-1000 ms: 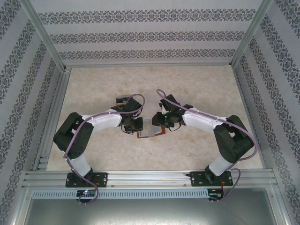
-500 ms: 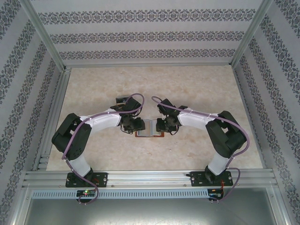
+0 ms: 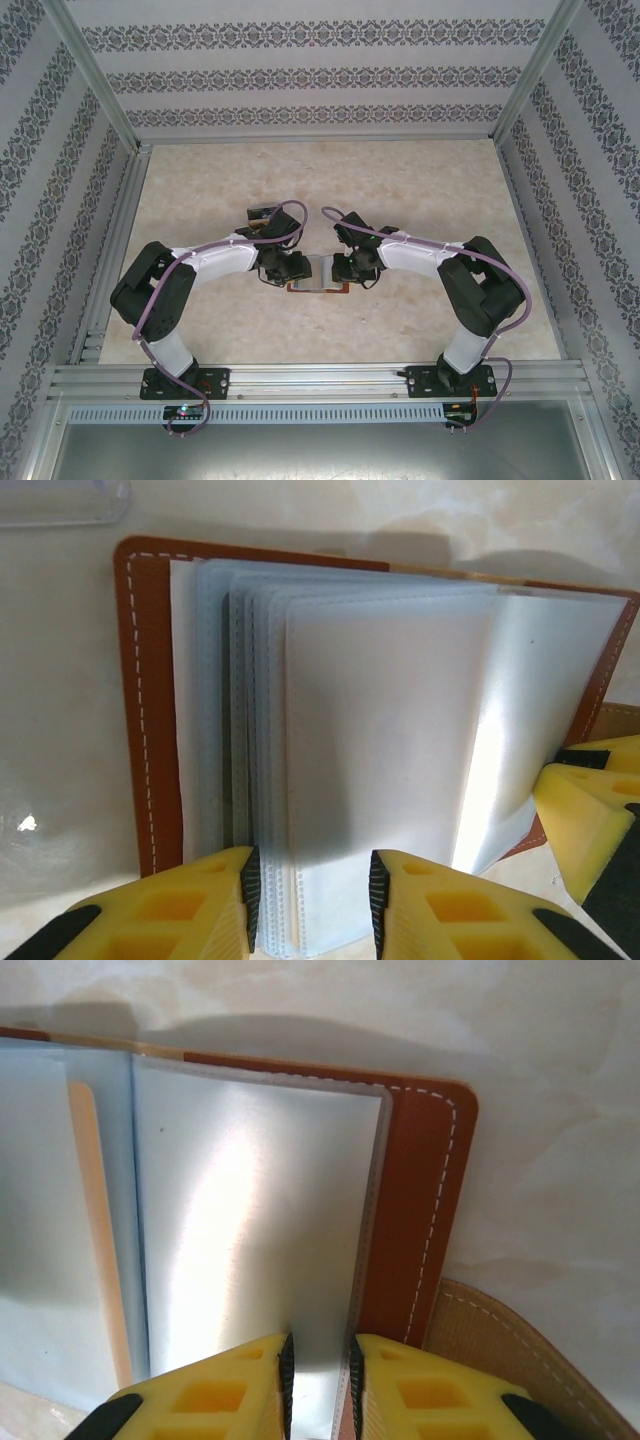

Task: Take the credit cards out of the card holder

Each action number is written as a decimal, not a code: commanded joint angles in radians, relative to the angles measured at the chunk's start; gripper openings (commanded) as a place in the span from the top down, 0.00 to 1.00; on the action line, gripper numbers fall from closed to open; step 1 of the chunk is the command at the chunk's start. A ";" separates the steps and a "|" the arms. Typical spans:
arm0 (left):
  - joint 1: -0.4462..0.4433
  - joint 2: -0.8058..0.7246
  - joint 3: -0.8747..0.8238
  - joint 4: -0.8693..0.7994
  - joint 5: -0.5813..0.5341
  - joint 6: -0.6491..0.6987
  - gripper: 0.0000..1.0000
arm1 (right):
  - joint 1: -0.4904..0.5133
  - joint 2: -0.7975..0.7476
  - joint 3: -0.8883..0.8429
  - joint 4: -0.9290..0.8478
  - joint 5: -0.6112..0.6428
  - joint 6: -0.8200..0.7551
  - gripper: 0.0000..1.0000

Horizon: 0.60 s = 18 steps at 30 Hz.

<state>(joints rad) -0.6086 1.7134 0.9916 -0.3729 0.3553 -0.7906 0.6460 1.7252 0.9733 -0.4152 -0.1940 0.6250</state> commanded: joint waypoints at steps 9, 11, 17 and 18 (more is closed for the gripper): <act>-0.005 -0.043 -0.035 0.142 0.091 -0.023 0.54 | 0.021 0.025 -0.007 0.005 0.005 0.019 0.75; -0.005 -0.040 -0.039 0.151 0.099 -0.023 0.50 | 0.020 0.025 -0.007 0.005 0.005 0.021 0.75; -0.005 -0.034 -0.048 0.181 0.127 -0.029 0.29 | 0.021 0.024 -0.007 0.005 0.004 0.024 0.75; -0.005 -0.035 -0.048 0.182 0.128 -0.029 0.29 | 0.021 0.024 -0.007 0.004 0.004 0.024 0.75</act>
<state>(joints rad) -0.6086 1.6970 0.9543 -0.2573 0.4419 -0.8165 0.6464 1.7264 0.9733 -0.4152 -0.1940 0.6323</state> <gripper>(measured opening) 0.703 0.254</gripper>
